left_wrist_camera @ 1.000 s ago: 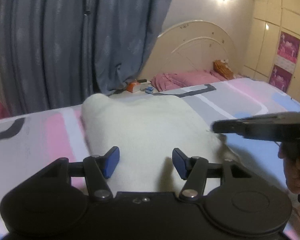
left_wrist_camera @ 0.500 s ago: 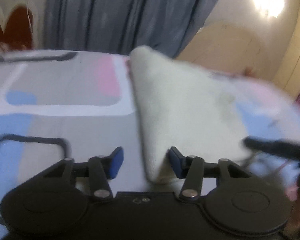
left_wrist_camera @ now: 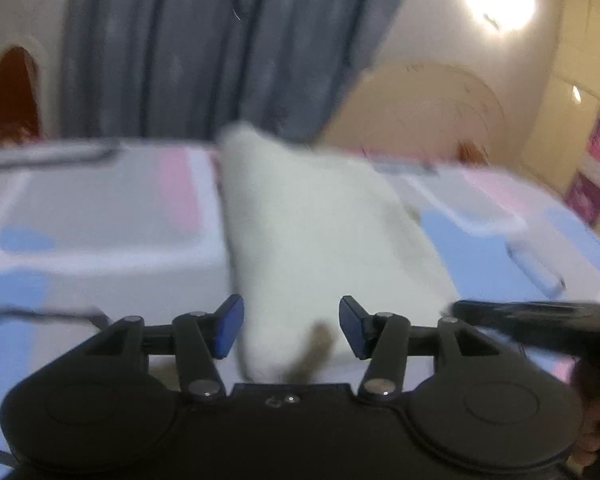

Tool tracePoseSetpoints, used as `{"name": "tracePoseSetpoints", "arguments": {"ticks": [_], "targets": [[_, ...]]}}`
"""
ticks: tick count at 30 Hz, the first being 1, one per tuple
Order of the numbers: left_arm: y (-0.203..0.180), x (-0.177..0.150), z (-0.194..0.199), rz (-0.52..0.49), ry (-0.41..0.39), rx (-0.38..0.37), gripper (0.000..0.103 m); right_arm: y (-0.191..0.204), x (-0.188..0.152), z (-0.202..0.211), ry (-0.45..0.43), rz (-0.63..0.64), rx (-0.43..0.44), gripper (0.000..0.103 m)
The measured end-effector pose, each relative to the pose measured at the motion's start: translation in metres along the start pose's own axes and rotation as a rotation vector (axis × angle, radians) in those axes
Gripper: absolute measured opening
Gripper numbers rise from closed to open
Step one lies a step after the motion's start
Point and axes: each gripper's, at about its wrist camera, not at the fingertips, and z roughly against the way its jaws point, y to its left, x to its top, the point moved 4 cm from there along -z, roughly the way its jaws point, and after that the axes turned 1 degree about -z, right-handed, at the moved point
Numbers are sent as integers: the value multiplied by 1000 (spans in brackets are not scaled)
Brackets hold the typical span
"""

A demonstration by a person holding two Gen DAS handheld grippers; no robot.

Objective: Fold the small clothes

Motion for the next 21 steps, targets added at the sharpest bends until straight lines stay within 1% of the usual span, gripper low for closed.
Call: {"name": "tracePoseSetpoints", "arguments": {"ticks": [1,2,3,4,6,7,9,11,12,13,14,15,16,17,18,19,20,21], "targets": [[1,-9,-10,6,50,14,53,5,-9,-12,50,58,-43,6],[5,-11,-11,30,48,6,52,10,-10,-12,31,91,-55,6],[7,-9,-7,54,41,-1,50,14,-9,-10,42,117,-69,6],[8,-1,-2,58,16,3,49,19,-4,-5,33,134,-72,6],[7,21,6,37,-70,2,49,21,9,6,-52,130,-44,6],[5,33,3,27,-88,-12,49,20,18,7,-88,120,-44,6],[-2,62,-6,-7,-119,-51,51,15,40,-5,-118,97,-62,6],[-8,83,-21,-51,-125,-62,52,11,60,-22,-144,74,-65,6],[-10,88,-31,-49,-115,-68,52,8,70,-33,-146,54,-70,6],[-7,93,-46,-36,-97,-76,56,4,77,-42,-145,35,-70,6],[-4,94,-62,-41,-72,-66,64,1,82,-55,-133,10,-51,6],[-1,90,-80,-69,-31,-27,66,1,83,-66,-114,9,-38,6],[-1,79,-93,-105,1,18,66,3,80,-80,-73,44,-49,6],[0,74,-93,-132,-40,35,67,4,72,-97,-14,86,-70,6],[-2,71,-91,-154,-49,37,67,6,69,-97,-43,131,-71,6],[-5,70,-83,-166,-55,48,66,10,71,-95,-27,166,-82,6],[-3,70,-78,-152,-66,55,66,12,76,-88,-29,164,-76,6],[-1,71,-73,-121,-81,54,66,11,80,-78,-64,149,-61,6]]}}
